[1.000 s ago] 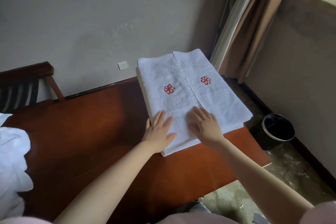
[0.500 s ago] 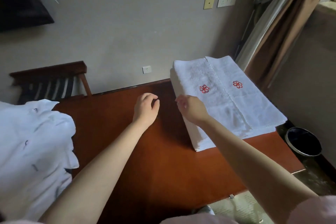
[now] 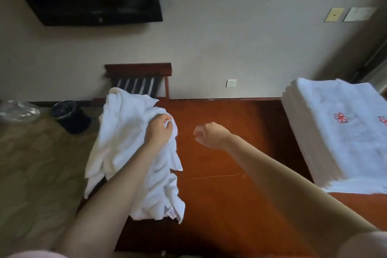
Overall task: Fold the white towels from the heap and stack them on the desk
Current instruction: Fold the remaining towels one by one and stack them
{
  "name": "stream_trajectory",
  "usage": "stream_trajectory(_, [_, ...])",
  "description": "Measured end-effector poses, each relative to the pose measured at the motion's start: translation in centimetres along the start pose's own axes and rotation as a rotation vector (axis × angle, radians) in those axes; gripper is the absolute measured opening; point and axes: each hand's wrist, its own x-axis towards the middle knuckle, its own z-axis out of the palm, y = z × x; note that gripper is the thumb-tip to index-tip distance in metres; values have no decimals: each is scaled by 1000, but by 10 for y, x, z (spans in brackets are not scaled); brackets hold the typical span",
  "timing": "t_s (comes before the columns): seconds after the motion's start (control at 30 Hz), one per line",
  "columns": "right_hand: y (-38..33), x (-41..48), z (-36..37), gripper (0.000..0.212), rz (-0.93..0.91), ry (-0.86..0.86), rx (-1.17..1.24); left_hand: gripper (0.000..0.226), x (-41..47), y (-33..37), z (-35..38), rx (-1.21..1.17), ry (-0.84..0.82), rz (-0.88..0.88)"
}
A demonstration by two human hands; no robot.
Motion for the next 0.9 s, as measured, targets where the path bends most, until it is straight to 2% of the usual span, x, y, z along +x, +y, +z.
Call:
stream_trajectory(0.17, [-64,46,14,36,-68,-87,-64,30,21,-65,-66,178,74,-154])
stream_trajectory(0.3, [-97,70,25,39,-112,-128,-71,47,27,-99,-85,291,-38,-366])
stream_trajectory(0.4, [-109,86,29,40,-42,-165,139,54,30,-114,-78,217,-133,-422])
stream_trajectory(0.47, [-112,96,29,40,38,-164,335,56,32,-121,-68,245,-179,-391])
stream_trajectory(0.57, [-110,108,25,37,94,-145,454,62,34,-133,-55,314,-216,-353])
stream_trajectory(0.63, [-109,116,23,36,121,-136,476,55,37,-139,-51,329,-225,-368])
stream_trajectory(0.77, [-110,129,27,37,142,-106,504,22,47,-146,-47,300,-117,-333])
stream_trajectory(0.9, [-116,142,29,36,138,-98,501,21,47,-152,-45,289,22,-296])
